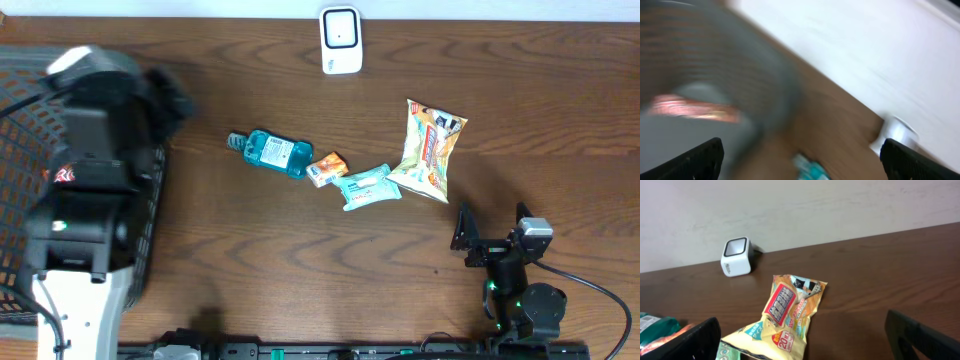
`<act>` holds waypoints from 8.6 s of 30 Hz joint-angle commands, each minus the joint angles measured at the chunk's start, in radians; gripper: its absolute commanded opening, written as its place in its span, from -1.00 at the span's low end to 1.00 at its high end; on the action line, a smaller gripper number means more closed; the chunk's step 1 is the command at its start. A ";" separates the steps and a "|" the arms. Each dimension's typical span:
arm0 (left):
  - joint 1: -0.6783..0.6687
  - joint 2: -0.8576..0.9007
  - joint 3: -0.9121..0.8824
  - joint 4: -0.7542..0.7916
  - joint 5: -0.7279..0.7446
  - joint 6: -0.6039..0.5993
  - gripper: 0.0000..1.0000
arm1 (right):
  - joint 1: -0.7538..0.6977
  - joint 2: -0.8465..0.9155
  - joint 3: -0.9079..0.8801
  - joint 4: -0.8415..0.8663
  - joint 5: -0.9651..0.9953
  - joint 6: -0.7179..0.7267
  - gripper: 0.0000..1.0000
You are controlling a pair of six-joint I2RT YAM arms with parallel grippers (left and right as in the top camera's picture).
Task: Scan the item barcode
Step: 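Reach the left gripper into the basket and grasp the red chocolate bar, then carry the chocolate bar with the left gripper and lay it mid-table, then retract the left arm to rest and move the right gripper forward, then reach the right gripper to the yellow snack bag and grasp it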
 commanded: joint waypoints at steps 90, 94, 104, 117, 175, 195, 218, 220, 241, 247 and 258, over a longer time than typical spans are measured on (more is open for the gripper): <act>0.080 -0.114 -0.019 -0.156 0.452 -0.249 -0.85 | 0.003 -0.005 -0.002 -0.002 0.004 0.007 0.99; -0.100 -0.076 -0.056 -0.192 0.365 -0.250 -0.86 | 0.003 -0.005 -0.002 -0.002 0.004 0.007 0.99; -0.402 0.087 -0.224 -0.210 0.227 -0.375 -0.86 | 0.003 -0.005 -0.002 -0.002 0.004 0.007 0.99; -0.656 0.436 -0.409 0.066 0.205 -0.449 -0.85 | 0.003 -0.005 -0.002 -0.002 0.004 0.007 0.98; -0.417 -0.137 0.081 0.382 -0.317 0.819 0.96 | 0.003 -0.005 -0.002 -0.002 0.005 0.007 0.99; 0.034 -0.676 -0.229 0.265 0.359 0.347 0.96 | 0.003 -0.005 -0.002 0.018 -0.602 0.615 0.98; 0.113 -0.863 -0.247 0.207 0.502 0.231 0.95 | 0.003 0.059 0.094 -0.097 -0.698 0.630 0.91; 0.113 -0.867 -0.253 0.207 0.502 0.231 0.96 | 0.003 0.127 0.170 -0.177 -0.618 0.548 0.88; 0.143 -0.869 -0.276 0.272 0.344 0.235 0.96 | 0.483 1.566 1.449 -0.956 0.553 0.408 0.68; 0.143 -0.869 -0.276 0.234 0.335 0.235 0.96 | 0.482 1.900 1.659 -1.061 0.615 0.465 0.53; 0.190 -0.869 -0.276 0.132 0.336 0.160 0.96 | 0.487 2.218 1.756 -1.101 0.663 0.558 0.40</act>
